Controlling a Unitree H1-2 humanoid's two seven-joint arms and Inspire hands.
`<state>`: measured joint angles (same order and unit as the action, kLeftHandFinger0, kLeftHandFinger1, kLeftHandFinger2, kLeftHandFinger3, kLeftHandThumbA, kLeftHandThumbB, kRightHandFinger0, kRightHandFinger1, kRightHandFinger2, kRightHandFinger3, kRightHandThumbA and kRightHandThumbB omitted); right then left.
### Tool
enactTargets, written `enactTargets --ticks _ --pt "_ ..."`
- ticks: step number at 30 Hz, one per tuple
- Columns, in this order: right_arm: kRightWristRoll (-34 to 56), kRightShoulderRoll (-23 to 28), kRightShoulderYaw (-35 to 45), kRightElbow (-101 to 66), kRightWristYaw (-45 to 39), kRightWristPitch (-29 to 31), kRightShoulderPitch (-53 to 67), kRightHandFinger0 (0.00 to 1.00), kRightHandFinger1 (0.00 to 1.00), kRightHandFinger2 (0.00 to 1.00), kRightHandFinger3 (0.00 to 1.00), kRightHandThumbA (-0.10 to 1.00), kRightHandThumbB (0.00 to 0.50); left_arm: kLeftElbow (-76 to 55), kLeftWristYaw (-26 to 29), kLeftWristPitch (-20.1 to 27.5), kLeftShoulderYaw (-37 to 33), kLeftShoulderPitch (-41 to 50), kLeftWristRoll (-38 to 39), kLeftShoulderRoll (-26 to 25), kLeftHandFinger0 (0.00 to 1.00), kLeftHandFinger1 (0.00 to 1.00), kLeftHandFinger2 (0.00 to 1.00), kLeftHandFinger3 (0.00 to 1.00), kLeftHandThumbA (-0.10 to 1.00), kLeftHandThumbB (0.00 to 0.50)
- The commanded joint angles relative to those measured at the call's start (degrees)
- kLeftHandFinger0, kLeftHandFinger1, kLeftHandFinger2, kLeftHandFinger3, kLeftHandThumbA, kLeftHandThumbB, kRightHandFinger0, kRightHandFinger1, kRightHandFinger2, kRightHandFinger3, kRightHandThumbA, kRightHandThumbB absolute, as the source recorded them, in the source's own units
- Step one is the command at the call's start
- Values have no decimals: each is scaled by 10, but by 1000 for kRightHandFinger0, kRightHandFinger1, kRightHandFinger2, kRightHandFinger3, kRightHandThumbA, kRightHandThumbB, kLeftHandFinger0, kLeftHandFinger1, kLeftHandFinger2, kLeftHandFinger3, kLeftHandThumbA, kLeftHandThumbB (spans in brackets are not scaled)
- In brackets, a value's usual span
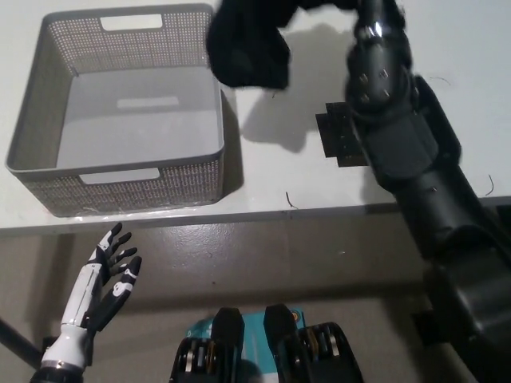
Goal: Use the right hand to pick up a t shirt on the right hand side and place it into a contianer on the left side
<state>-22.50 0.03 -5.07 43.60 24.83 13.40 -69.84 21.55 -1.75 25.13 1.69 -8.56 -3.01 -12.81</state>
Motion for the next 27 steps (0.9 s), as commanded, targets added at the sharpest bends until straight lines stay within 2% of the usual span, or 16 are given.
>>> enactTargets --ticks 1,3,5,8,10,11,12,14,15,18,21,23,25,26,27 --pt "16 -31 -3 -47 -20 -27 -59 0 158 529 578 -100 150 -12 0 18 0 2 0 -3 785 853 936 1000 703 292" --pt "24 -49 -8 -37 -34 -17 -66 0 175 589 596 -100 134 -10 -3 18 -1 2 3 -1 785 849 934 1000 702 305" --pt "38 -70 -12 -24 -53 3 -69 0 197 603 587 -100 132 -11 -7 18 -4 2 8 6 784 845 929 1000 623 271" --pt "41 -90 -14 -16 -57 -6 -68 0 201 594 578 -100 158 -11 -9 18 -11 1 5 11 783 848 928 1000 627 263" --pt "25 -108 -25 11 -48 -17 -70 0 176 567 565 -100 171 -12 -7 18 -17 2 -5 12 784 849 930 1000 668 268" --pt "29 -120 -27 29 -59 -38 -74 40 270 581 567 -100 186 -12 -2 18 -19 1 -14 13 776 837 921 1000 684 275" --pt "31 -123 -27 32 -64 -50 -73 11 231 600 577 -100 186 -12 -1 18 -21 2 -17 15 775 835 919 1000 686 275" --pt "26 -130 -31 52 -57 -48 -72 0 81 607 589 -100 183 -14 0 18 -26 4 -20 18 769 831 915 1000 669 263" --pt "26 -134 -33 73 -51 -40 -75 0 80 620 618 -100 179 -14 2 18 -27 5 -24 20 771 828 911 1000 652 255" --pt "30 -137 -34 130 -48 -20 -83 0 213 615 607 -100 170 -20 3 7 -34 5 -31 28 810 831 911 1000 613 243" --pt "37 -138 -32 188 -51 -9 -95 0 293 639 614 -100 158 -13 10 15 -42 1 -48 32 816 824 917 1000 722 296" --pt "47 -140 -26 229 -49 7 -101 0 308 668 618 -100 165 -3 14 18 -45 -2 -49 36 783 821 908 1000 730 311" --pt "52 -142 -21 251 -44 15 -104 0 319 674 619 -100 149 -2 14 18 -45 -2 -50 37 770 819 903 1000 714 302" --pt "43 -141 -29 262 -41 -3 -106 27 373 699 661 -100 200 -6 14 16 -45 -1 -49 40 762 813 890 1000 675 287" --pt "36 -139 -37 272 -47 -12 -107 349 608 832 874 -39 295 -9 13 16 -45 1 -47 42 758 811 886 1000 660 275"
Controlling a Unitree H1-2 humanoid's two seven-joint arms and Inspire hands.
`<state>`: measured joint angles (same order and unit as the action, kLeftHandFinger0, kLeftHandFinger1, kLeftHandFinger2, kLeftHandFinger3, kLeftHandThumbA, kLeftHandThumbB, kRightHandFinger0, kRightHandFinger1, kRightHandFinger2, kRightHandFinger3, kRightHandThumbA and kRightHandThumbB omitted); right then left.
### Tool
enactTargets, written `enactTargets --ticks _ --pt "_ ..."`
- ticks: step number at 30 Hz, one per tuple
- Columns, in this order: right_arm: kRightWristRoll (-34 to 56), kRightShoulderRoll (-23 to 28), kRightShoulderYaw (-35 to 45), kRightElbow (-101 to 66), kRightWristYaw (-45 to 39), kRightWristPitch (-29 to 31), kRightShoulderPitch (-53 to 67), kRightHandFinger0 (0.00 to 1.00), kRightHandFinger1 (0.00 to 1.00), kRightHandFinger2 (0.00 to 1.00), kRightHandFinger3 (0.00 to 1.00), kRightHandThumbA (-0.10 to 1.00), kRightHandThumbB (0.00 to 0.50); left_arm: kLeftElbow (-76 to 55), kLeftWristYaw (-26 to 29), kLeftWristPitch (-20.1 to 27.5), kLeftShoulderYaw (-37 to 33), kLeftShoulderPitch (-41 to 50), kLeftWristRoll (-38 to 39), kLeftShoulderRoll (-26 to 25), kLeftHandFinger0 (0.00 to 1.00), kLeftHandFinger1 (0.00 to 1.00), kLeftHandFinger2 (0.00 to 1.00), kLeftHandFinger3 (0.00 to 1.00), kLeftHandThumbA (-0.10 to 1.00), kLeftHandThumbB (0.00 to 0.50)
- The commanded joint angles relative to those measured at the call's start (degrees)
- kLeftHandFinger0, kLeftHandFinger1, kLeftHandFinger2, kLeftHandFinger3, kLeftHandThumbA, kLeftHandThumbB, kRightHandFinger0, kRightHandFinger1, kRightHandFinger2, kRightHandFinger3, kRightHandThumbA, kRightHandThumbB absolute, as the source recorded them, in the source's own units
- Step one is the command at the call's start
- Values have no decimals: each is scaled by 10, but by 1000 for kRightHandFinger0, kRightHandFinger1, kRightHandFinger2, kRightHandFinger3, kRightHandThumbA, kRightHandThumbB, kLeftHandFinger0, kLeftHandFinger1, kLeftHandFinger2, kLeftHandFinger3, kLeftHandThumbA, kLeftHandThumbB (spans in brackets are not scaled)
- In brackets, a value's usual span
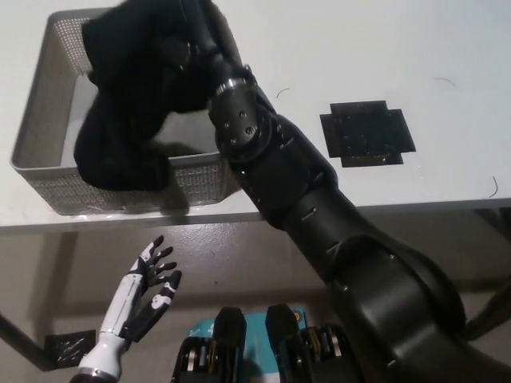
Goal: Use the right hand to pick up a t shirt on the right hand side and place it into a contianer on the left side
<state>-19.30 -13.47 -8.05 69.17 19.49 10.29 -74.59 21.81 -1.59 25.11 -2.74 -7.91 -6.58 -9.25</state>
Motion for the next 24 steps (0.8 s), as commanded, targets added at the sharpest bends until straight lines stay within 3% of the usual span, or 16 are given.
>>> enactTargets --ticks 1,2,3,4,7,17,24 --pt "4 -4 -9 19 5 19 -60 448 596 693 785 -7 334 -14 10 16 -1 -4 -10 5 754 809 883 1000 650 276" --pt "1 1 -24 24 -60 -6 -63 917 1000 1000 1000 348 408 -18 7 13 -1 -3 -8 6 750 806 880 1000 645 285" --pt "0 4 -30 27 -88 -17 -64 1000 1000 1000 1000 458 457 -20 6 12 -1 -3 -7 6 748 805 878 1000 644 287" --pt "4 5 -30 30 -90 -3 -62 1000 1000 1000 1000 492 500 -23 7 5 0 -2 -11 6 746 809 879 1000 649 294" --pt "-6 9 -46 29 -76 19 -53 1000 1000 1000 1000 532 481 -20 0 4 -1 -6 -5 4 713 781 865 1000 654 310" --pt "-10 16 -79 5 -113 -26 -58 1000 1000 1000 1000 585 495 -20 3 4 2 2 -7 3 736 799 872 1000 606 285" --pt "-13 35 -87 -3 -152 -63 -62 1000 1000 1000 1000 639 500 -17 1 6 -1 2 -5 7 730 792 873 1000 641 313"
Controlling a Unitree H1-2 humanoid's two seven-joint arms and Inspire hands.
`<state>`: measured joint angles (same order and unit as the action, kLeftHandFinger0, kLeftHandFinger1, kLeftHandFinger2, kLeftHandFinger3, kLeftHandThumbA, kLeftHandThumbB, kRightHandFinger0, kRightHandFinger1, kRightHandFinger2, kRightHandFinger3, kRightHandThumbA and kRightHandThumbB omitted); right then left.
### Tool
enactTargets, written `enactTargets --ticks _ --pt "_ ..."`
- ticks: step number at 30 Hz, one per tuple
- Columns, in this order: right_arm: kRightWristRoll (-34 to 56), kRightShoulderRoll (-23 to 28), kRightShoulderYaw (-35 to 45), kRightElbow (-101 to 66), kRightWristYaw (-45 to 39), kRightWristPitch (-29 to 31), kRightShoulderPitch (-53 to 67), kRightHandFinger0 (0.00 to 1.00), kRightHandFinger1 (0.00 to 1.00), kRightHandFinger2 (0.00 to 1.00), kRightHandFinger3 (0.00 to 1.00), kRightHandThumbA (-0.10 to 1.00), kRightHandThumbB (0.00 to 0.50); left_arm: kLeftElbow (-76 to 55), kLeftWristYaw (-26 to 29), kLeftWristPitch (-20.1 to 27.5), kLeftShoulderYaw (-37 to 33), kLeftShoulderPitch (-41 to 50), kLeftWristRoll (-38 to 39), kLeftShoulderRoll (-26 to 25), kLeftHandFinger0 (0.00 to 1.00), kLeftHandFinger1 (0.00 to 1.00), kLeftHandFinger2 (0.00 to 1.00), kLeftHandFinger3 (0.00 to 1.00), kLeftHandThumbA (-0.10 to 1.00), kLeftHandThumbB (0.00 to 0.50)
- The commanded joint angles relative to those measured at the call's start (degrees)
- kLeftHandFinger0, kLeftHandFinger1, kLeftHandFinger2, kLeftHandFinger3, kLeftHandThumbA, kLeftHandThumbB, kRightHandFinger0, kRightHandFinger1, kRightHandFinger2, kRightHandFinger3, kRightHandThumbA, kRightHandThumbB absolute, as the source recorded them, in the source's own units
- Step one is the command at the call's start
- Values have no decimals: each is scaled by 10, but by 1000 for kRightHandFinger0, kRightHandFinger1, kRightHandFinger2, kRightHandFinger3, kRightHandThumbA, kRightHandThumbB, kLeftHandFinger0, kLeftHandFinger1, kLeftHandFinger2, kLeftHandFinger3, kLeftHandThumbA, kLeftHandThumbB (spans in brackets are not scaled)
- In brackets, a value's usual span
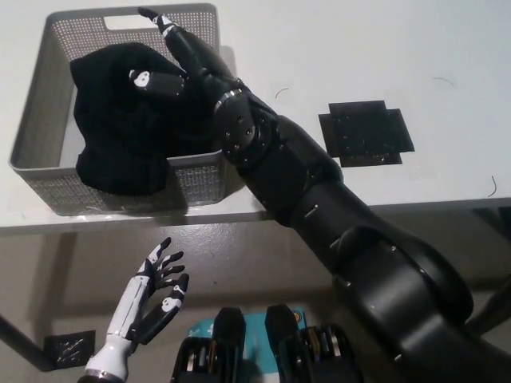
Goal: Use the right hand to pick up a t shirt on the right hand side and place it into a contianer on the left side
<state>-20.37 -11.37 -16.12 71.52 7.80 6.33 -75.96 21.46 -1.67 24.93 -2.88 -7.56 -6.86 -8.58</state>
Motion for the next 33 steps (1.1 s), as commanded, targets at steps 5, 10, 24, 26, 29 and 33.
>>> enactTargets --ticks 5,10,24,26,29,33 --pt "-20 43 -24 -105 -61 -35 -23 1000 1000 1000 1000 731 500 -16 5 5 0 5 -2 5 730 793 879 1000 647 322" --pt "-44 98 -41 -275 -93 -52 25 1000 1000 1000 1000 755 500 -23 7 7 5 13 -3 3 750 810 890 1000 660 307" --pt "-16 266 30 -866 -184 -129 262 1000 1000 1000 1000 698 466 -16 13 20 15 10 6 -9 755 793 876 1000 644 277" --pt "-24 289 47 -937 -184 -142 313 1000 1000 1000 1000 714 444 -14 13 19 17 13 2 -9 772 805 895 1000 668 288" --pt "-16 301 72 -991 -171 -151 364 1000 1000 1000 1000 697 414 -15 18 20 18 15 1 -12 767 798 897 1000 696 301" --pt "9 327 114 -1031 -142 -122 445 1000 1000 1000 1000 748 320 -12 22 20 22 14 8 -12 707 778 879 1000 705 316"
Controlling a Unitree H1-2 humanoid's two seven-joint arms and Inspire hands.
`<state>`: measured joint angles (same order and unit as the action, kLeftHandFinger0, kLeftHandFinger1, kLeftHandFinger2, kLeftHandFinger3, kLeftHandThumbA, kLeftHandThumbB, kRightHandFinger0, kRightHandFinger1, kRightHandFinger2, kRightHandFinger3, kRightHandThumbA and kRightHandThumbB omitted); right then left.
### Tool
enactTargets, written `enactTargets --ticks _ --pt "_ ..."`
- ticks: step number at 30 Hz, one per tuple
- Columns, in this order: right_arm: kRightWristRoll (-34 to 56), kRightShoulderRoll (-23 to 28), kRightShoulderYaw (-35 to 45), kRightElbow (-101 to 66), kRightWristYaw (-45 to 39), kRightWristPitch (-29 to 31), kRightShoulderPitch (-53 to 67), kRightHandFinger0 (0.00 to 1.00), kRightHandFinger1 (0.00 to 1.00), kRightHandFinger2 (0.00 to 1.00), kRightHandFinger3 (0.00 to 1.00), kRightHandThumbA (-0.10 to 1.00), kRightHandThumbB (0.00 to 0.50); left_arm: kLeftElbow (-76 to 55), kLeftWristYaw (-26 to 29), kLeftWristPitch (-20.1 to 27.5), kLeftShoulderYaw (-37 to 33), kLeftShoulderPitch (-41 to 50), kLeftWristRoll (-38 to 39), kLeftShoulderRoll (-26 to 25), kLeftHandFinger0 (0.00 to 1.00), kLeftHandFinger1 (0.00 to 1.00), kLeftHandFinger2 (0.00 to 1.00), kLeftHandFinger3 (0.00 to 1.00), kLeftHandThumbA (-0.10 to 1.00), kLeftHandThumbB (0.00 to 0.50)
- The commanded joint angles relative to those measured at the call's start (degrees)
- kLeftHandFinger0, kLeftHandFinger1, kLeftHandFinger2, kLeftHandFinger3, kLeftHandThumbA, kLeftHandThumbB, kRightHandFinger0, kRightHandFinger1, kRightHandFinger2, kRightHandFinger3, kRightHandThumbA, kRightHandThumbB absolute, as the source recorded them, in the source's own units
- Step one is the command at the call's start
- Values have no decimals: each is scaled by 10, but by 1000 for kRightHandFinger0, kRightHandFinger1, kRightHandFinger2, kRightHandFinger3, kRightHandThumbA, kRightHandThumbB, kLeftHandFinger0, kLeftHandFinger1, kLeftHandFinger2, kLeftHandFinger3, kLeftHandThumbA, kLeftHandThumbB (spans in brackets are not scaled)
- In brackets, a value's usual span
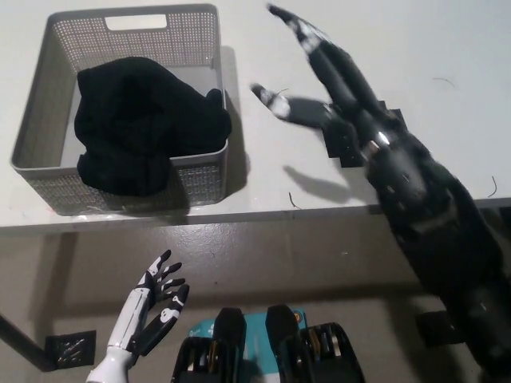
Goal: Use the right hand to pick up a t shirt on the right hand side and place it into a contianer on the left side
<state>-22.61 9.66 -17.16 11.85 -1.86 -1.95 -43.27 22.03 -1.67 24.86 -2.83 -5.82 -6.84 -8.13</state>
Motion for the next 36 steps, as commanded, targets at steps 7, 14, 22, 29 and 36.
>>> enactTargets --ticks 7,14,22,29,36 --pt "59 112 178 -444 19 22 327 1000 1000 1000 1000 1000 254 -13 19 21 24 2 22 -15 680 771 868 1000 686 318" --pt "49 105 198 -345 36 71 454 1000 1000 1000 1000 850 222 -18 17 21 26 11 25 -15 696 787 893 1000 681 304" --pt "6 65 164 -133 73 181 506 1000 1000 1000 1000 822 166 -18 14 21 36 15 30 -15 702 788 888 1000 669 296" --pt "-104 65 100 54 152 216 449 1000 1000 1000 1000 823 181 -30 23 21 42 27 26 -15 691 779 881 1000 685 286" --pt "-117 67 85 56 183 231 441 1000 1000 1000 1000 974 189 -31 8 21 48 27 36 -22 708 800 905 1000 705 295"
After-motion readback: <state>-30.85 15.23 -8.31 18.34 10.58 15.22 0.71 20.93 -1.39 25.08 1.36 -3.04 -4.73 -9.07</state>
